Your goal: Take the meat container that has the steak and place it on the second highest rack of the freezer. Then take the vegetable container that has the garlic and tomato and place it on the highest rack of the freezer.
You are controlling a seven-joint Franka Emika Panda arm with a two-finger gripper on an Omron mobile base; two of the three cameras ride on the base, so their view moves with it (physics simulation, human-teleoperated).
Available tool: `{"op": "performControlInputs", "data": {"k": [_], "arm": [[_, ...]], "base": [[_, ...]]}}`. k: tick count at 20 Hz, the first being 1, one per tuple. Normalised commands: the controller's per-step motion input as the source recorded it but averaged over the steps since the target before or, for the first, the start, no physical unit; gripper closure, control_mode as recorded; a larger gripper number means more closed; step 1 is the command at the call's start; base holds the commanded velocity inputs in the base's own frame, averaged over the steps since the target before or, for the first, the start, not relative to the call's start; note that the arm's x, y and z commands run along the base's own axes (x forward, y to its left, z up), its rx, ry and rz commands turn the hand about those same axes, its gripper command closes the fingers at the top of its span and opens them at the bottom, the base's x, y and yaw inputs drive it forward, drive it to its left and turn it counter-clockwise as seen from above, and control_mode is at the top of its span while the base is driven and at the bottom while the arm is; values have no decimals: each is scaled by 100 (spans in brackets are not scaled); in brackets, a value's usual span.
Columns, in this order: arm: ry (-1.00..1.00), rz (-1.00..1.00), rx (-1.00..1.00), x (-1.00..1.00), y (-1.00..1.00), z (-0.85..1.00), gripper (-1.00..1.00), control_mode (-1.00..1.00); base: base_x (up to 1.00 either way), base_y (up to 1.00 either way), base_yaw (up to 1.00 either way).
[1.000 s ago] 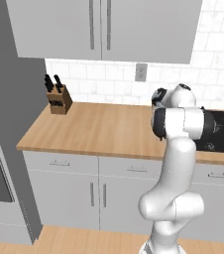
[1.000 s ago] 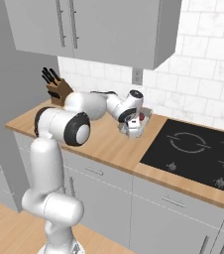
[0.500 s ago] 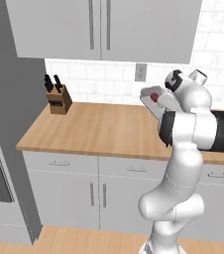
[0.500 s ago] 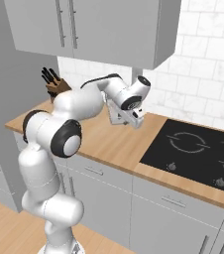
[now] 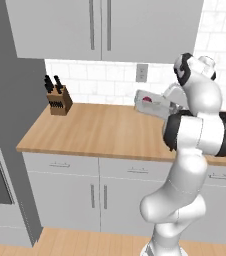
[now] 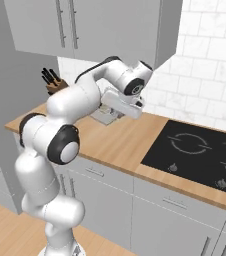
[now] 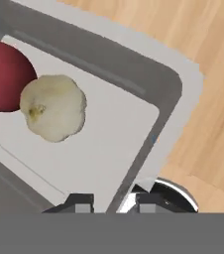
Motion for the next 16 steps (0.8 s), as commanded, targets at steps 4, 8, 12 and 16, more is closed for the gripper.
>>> {"op": "performControlInputs", "data": {"k": [4,8,12,16], "arm": [[-25,14,-17,-77,69,4,100,-100],[-31,-3,-19,-88,74,-16,100,-100],[-29,-15,-12,-68,58,-4,100,-100],[-15,-34,-3,-40,25,0,100,-100]], "base": [[0,0,0],[0,0,0],[0,0,0],[0,0,0]]}}
